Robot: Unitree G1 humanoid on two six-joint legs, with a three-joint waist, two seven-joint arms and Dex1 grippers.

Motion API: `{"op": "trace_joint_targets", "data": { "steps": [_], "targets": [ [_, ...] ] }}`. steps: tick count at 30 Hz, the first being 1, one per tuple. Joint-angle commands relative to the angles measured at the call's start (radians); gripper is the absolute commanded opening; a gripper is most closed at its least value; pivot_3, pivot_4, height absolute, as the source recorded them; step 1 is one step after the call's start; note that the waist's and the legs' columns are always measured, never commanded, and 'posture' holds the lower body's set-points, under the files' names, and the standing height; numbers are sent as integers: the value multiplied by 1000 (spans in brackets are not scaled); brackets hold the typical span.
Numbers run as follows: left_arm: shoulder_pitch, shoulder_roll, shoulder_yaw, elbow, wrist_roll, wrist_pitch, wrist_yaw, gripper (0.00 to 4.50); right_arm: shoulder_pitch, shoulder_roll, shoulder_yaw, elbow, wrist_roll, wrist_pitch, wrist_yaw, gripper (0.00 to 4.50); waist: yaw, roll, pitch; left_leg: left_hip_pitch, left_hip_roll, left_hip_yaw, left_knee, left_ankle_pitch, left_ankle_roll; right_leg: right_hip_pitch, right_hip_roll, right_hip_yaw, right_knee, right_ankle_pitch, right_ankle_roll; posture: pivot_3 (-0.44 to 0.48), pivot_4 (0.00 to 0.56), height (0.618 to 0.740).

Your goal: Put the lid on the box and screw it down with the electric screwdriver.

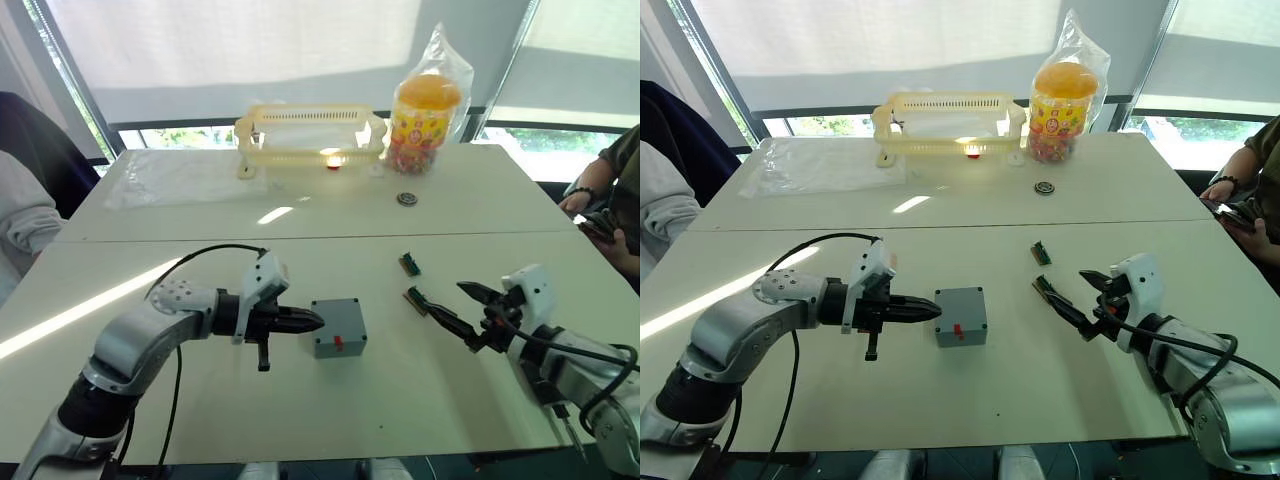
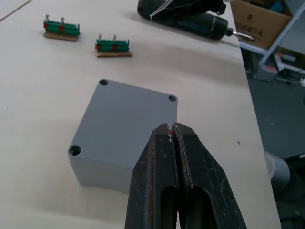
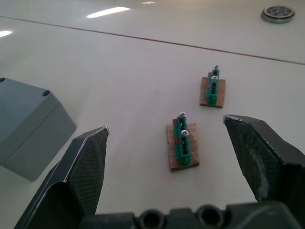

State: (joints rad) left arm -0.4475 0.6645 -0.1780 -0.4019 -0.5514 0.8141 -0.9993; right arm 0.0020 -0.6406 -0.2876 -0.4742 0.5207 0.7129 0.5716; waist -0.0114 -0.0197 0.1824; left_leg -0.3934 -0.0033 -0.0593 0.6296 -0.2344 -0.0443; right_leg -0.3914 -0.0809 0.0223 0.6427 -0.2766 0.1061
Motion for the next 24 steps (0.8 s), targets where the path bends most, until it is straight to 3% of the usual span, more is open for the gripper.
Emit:
{"op": "trace_joint_targets", "data": {
  "steps": [1, 4, 6, 23, 24],
  "targets": [
    [-31, -3, -13, -5, 24, -39, 4, 79, -43, 25, 32, 45, -26, -44, -13, 4231, 0, 0, 0, 0, 0, 0, 0, 0, 0, 0, 0, 0, 0, 0, 0, 0, 150, 740],
    [-26, 3, -28, -7, 41, -48, 4, 0, -65, 46, 70, 108, -61, -92, -12, 3383, 0, 1, 0, -1, 0, 0, 0, 0, 0, 0, 0, 0, -1, 0, 0, 0, 150, 740],
    [-20, 7, -29, -12, 44, -47, 5, 0, -75, 57, 91, 145, -78, -120, -10, 2428, 0, 0, 0, -1, 0, 0, 0, 0, 0, 0, 0, 0, -2, 0, 0, 0, 150, 740],
    [24, 14, -48, -15, 71, -49, 34, 0, -140, 105, 136, 313, -131, -221, 2, 2428, -1, 2, 1, -1, 0, 0, 0, 0, 0, 0, 0, 0, -2, 0, 1, 0, 150, 740],
    [26, 16, -50, -13, 76, -52, 32, 0, -141, 107, 137, 316, -133, -223, 2, 2162, -1, 2, 1, -1, 0, 0, 0, 0, 0, 0, 0, 0, -2, 0, 1, 0, 150, 740]
  ]
}}
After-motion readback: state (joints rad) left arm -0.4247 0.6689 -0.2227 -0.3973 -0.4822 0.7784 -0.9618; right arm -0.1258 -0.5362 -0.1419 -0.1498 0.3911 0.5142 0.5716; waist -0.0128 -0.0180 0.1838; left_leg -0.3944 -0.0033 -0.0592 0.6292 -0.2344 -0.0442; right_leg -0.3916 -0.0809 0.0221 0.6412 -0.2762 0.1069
